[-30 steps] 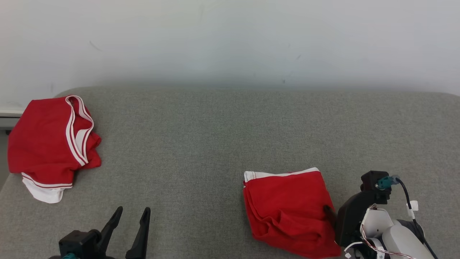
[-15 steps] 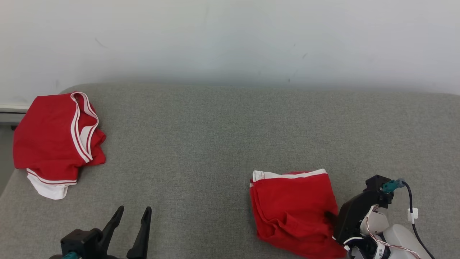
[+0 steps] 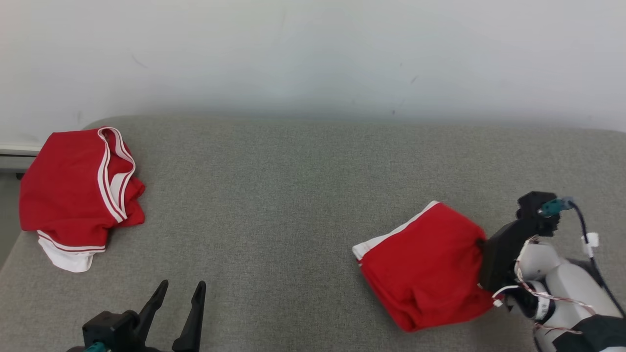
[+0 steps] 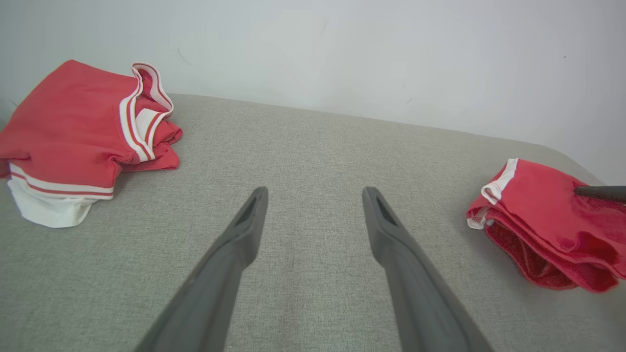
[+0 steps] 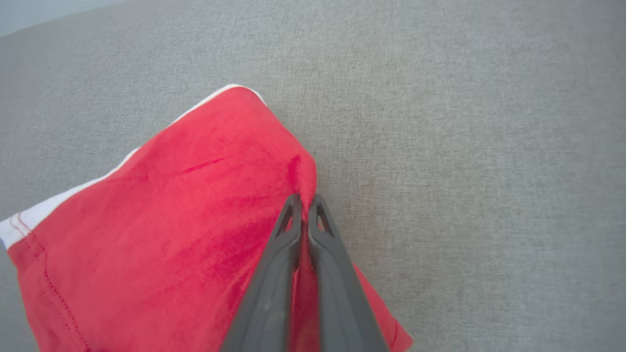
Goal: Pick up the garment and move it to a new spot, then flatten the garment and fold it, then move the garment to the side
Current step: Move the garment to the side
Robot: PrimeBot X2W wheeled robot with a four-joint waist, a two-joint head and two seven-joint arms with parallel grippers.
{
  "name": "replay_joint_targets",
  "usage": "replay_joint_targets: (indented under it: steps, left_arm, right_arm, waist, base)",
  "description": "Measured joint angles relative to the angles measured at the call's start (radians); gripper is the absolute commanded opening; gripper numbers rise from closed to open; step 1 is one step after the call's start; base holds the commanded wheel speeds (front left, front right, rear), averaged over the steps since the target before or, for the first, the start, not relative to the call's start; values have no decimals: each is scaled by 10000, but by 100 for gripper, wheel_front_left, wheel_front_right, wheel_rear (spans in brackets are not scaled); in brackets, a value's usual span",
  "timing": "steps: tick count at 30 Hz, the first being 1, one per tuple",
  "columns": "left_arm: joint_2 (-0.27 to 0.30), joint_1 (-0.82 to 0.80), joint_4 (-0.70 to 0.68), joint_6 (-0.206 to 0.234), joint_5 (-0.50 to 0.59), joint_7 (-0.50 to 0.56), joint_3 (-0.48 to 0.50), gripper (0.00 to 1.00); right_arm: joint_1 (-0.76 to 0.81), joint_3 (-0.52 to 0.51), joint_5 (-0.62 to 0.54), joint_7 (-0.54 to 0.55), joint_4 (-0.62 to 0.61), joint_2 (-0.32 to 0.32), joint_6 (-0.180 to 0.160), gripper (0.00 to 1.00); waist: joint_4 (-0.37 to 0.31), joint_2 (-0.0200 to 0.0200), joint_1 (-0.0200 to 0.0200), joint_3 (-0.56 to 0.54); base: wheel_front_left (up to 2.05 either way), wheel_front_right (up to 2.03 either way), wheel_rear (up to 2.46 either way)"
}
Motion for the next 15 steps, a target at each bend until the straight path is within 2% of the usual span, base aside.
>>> replay_joint_targets:
  steps: [4,15]
  left_arm:
    - [-2,1,10,-69,0,0,-6,100]
    - [23,4,-21,-71,0,-31,-15,100]
  right_arm:
    - [-200,-115,-385,-167,50,-610,-15,0]
    - [-219,-1231,-911,-1043,899,-2458,-222,0]
  waist:
    - [-18,0,0,-29]
    - [28,0,0,17]
  base:
    - [0,0,0]
    - [0,0,0]
